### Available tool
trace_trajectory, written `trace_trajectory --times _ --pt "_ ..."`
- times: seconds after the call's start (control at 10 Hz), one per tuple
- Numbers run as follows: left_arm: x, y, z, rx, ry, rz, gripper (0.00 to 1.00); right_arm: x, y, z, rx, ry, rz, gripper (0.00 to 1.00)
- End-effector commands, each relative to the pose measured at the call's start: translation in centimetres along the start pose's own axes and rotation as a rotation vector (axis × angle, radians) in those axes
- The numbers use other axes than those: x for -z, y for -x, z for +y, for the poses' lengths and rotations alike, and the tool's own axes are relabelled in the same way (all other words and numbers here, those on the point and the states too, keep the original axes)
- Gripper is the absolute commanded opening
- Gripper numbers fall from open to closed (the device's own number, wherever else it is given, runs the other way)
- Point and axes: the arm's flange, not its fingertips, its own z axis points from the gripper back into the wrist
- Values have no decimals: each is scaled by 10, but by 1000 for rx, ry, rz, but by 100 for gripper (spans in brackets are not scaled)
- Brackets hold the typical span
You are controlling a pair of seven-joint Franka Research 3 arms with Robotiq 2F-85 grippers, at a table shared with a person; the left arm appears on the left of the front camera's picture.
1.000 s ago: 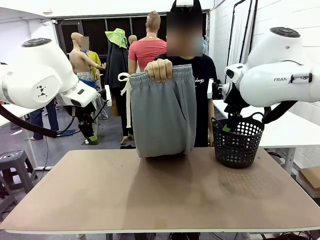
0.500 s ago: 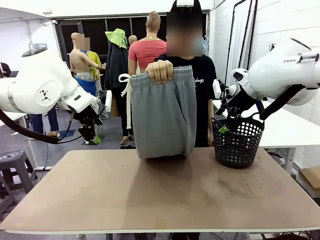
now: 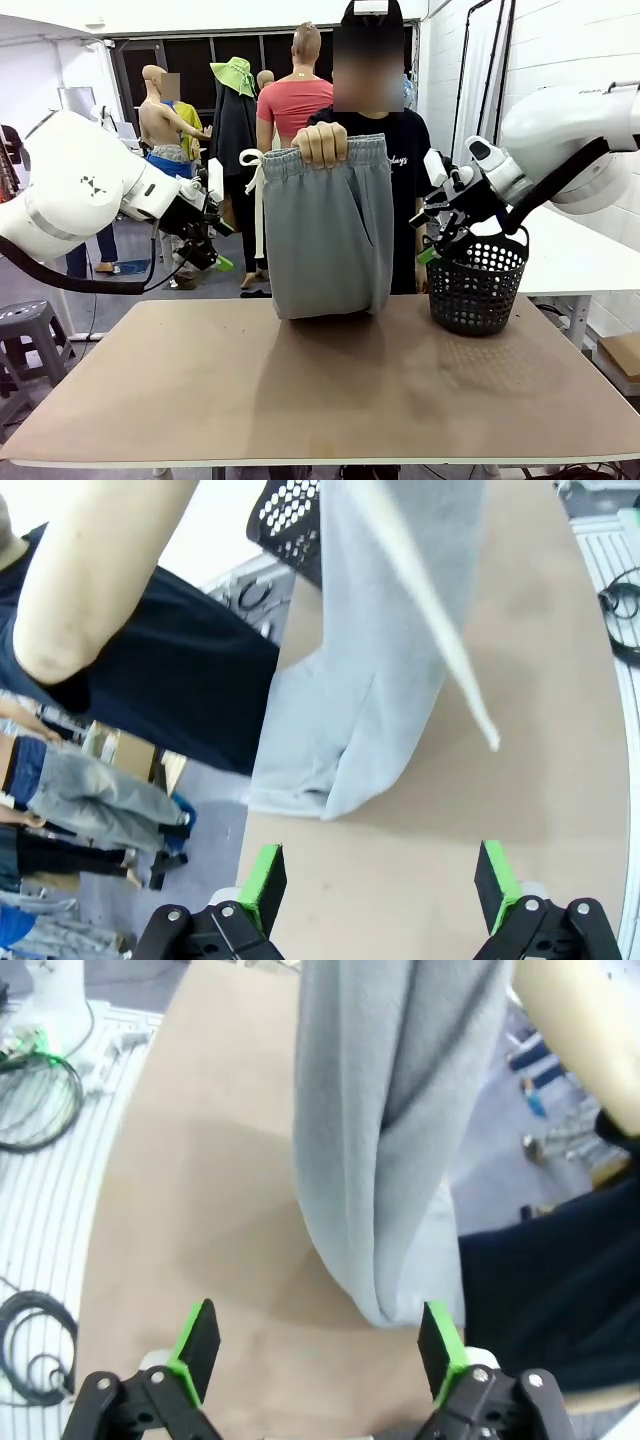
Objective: Fold the training pants.
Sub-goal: Grab both ends of the Training pants handed by a person.
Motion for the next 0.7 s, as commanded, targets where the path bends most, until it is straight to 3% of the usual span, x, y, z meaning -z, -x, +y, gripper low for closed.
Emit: trace_trajectory --times 0.0,0.1,0.2,0.3,0.4,0.6 --pt "11 9 1 -1 42 -125 100 8 2 -7 -31 -10 -76 100" --pt "11 8 0 -48 75 -162 100 7 -1 -8 -28 1 -66 100" --pt "4 -1 -3 -5 17 -53 100 2 -1 1 -11 0 -42 100" --pt "4 -1 -3 -5 17 -53 100 2 -1 1 -11 0 -42 100" --pt "7 -1 -5 -26 36 -101 100 4 -3 0 -11 4 -56 100" --pt "10 -11 -8 13 25 -258 100 8 -10 -1 -2 86 -192 100"
